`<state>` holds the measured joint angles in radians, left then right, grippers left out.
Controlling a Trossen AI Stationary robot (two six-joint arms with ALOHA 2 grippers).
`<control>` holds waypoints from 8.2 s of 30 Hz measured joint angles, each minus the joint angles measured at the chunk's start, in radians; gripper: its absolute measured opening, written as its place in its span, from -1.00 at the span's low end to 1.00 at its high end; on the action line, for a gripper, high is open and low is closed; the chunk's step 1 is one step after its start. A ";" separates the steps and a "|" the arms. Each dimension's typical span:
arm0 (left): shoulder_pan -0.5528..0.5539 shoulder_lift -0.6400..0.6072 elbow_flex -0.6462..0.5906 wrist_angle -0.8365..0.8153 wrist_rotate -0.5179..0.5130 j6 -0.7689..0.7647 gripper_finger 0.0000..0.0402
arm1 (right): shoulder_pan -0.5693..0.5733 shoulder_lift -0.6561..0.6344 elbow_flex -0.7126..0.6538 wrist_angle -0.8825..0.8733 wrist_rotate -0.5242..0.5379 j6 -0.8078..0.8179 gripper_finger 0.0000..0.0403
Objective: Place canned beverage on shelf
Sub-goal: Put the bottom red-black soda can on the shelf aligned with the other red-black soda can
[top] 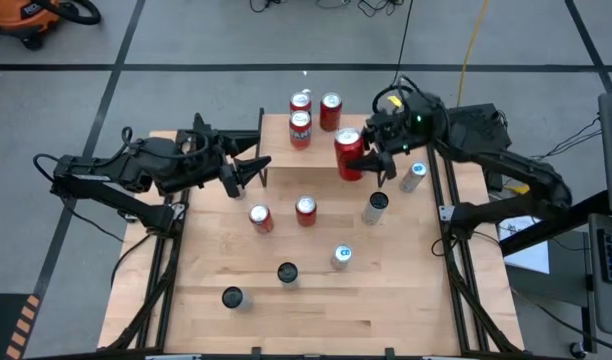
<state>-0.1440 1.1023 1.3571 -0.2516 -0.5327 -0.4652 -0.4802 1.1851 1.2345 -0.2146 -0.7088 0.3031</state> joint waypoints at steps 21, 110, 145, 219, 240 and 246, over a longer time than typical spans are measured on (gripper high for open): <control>0.000 0.011 -0.001 -0.003 -0.048 -0.002 0.92 | -0.058 0.002 -0.281 0.407 0.202 -0.210 0.38; 0.282 0.456 -0.002 0.517 0.819 -0.086 0.93 | 0.091 0.101 -0.281 1.126 -0.074 0.260 0.38; 0.288 0.464 -0.002 0.606 0.989 -0.185 0.89 | 0.092 0.105 -0.280 1.121 -0.053 0.287 0.38; 0.355 0.456 -0.002 0.566 0.988 -0.146 0.38 | -0.003 -0.140 -0.281 0.554 -0.013 0.415 0.63; 0.268 0.456 0.152 0.378 0.149 0.587 0.38 | -0.056 -0.226 -0.282 0.591 0.450 0.432 0.63; 0.211 0.458 0.152 0.360 0.004 0.728 0.38 | -0.045 -0.187 -0.282 0.695 0.451 0.396 0.63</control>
<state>0.0665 1.5600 1.5089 0.1088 -0.5292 0.2625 -0.5251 0.9983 0.9527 0.4801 -0.2576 0.6988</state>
